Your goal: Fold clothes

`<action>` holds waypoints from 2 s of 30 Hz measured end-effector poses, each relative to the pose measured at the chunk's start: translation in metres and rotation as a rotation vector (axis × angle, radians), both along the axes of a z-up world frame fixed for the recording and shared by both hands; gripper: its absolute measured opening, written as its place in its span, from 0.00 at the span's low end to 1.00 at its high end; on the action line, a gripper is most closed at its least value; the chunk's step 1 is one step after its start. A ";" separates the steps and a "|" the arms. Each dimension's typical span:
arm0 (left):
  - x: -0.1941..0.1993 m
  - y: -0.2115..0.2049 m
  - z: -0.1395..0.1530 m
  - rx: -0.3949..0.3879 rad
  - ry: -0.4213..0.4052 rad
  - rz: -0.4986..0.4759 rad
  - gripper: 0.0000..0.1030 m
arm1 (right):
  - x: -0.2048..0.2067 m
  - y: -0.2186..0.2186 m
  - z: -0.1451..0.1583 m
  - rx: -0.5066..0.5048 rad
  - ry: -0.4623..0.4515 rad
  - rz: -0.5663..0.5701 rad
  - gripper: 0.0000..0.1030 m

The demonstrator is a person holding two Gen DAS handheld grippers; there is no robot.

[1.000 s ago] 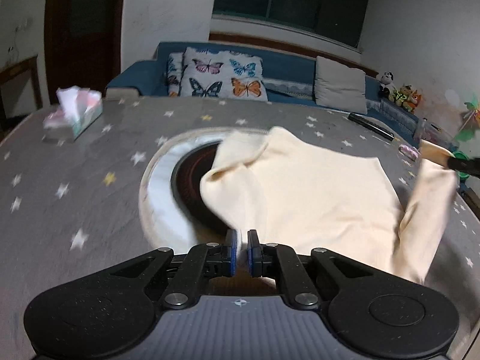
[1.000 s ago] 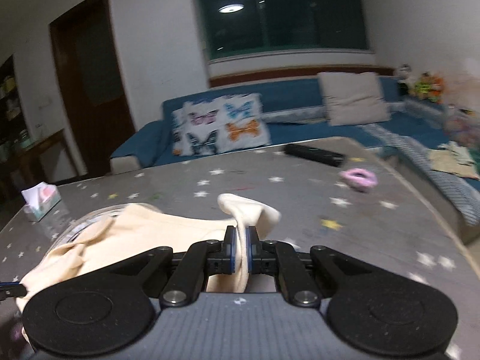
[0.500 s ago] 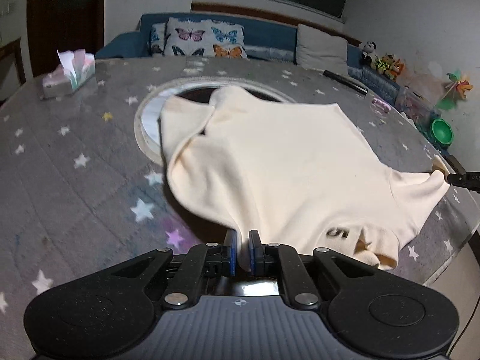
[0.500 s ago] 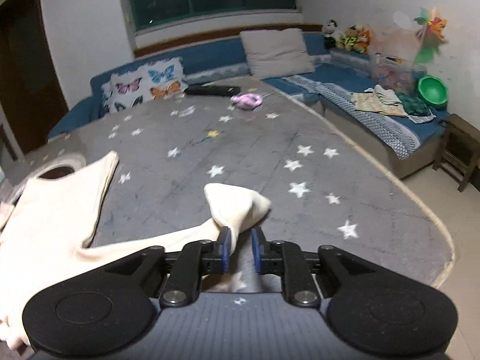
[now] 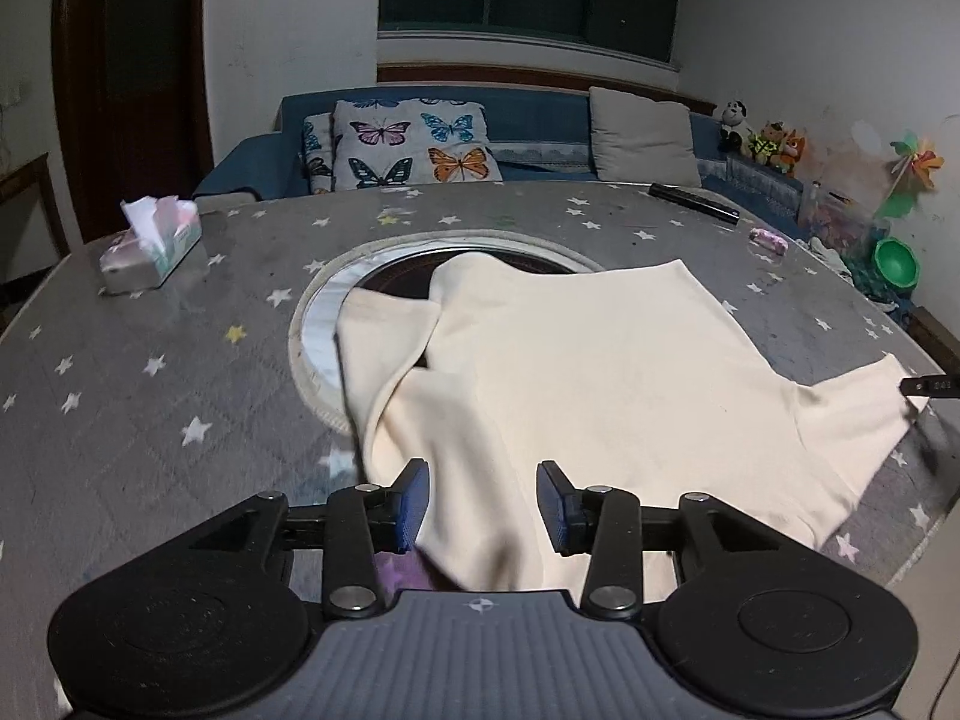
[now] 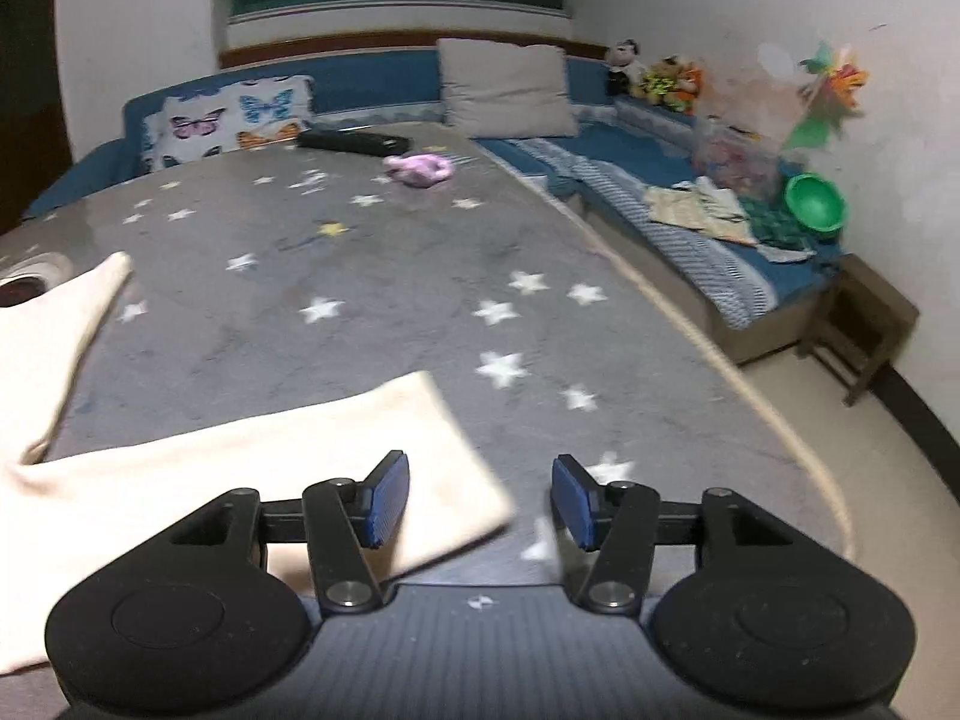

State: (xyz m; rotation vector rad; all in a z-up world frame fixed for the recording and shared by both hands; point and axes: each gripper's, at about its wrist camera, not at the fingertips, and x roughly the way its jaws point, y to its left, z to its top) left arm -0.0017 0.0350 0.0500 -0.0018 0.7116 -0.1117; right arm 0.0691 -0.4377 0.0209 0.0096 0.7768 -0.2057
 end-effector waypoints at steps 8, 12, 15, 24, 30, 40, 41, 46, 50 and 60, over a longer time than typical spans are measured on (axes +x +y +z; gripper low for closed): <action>0.061 -0.015 -0.008 0.054 -0.001 -0.031 0.41 | 0.020 0.021 0.025 0.088 -0.057 0.167 0.52; 0.103 -0.016 -0.017 0.078 0.019 -0.020 0.40 | 0.040 0.052 0.028 0.182 -0.041 0.296 0.50; 0.132 -0.010 -0.021 0.077 0.019 0.012 0.32 | 0.059 0.076 0.028 0.230 -0.022 0.366 0.46; 0.207 0.015 -0.034 0.025 0.052 0.098 0.24 | 0.118 0.138 0.019 0.252 0.007 0.498 0.42; 0.227 0.017 -0.049 -0.025 0.091 0.068 0.24 | 0.145 0.168 0.011 0.238 0.023 0.547 0.42; 0.227 0.016 -0.058 0.040 0.025 0.088 0.04 | 0.163 0.180 0.001 0.212 0.041 0.557 0.30; 0.227 0.018 -0.057 0.044 0.019 0.094 0.04 | 0.164 0.181 0.000 0.203 0.040 0.560 0.26; 0.230 0.020 -0.059 0.083 0.004 0.107 0.04 | 0.172 0.191 -0.006 0.144 0.032 0.565 0.11; 0.237 0.027 -0.063 0.073 0.025 0.121 0.05 | 0.183 0.198 -0.011 0.122 0.028 0.564 0.11; 0.190 0.055 -0.035 0.067 -0.002 0.054 0.17 | 0.157 0.200 0.018 0.150 0.000 0.637 0.24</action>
